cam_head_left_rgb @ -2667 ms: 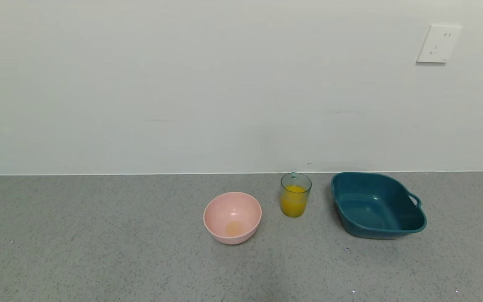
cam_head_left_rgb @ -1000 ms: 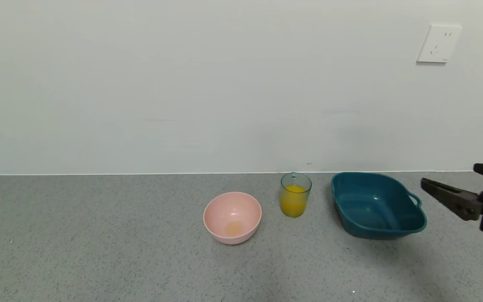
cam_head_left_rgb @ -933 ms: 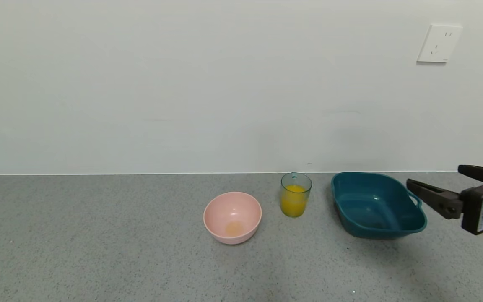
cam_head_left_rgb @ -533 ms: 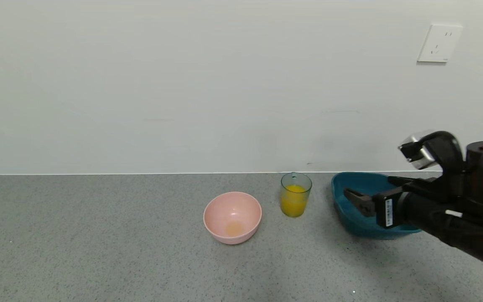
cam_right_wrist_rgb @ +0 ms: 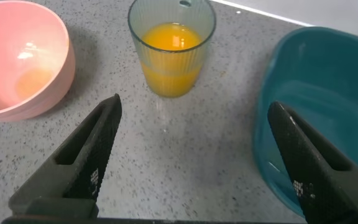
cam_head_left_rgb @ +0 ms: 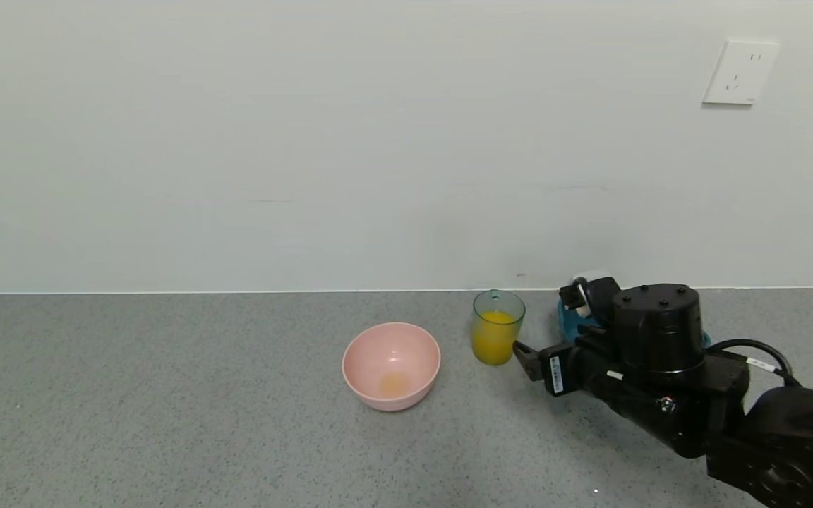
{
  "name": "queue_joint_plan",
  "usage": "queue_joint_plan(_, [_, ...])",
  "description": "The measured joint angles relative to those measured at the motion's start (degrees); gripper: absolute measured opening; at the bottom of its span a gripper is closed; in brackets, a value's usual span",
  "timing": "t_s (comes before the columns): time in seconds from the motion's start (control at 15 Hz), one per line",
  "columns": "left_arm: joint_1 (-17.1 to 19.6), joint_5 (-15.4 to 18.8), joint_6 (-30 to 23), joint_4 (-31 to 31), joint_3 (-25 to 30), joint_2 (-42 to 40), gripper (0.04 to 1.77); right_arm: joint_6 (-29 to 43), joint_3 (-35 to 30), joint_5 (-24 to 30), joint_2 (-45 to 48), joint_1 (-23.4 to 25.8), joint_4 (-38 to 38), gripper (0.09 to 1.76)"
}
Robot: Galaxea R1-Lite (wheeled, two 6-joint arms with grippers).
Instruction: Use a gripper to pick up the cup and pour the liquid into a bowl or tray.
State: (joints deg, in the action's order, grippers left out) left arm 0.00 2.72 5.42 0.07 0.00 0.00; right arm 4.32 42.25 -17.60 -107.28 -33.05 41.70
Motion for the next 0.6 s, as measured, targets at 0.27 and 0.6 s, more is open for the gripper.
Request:
queue_joint_plan(0.27, [0.0,0.0,0.0,0.0,0.0,0.0,1.72,3.0,1.9,-0.1,-7.1,-0.5,2.3,1.71])
queue_joint_plan(0.6, [0.0,0.0,0.0,0.0,0.0,0.0,1.72,5.0,8.1,-1.5,-15.0,-1.0,2.2,1.71])
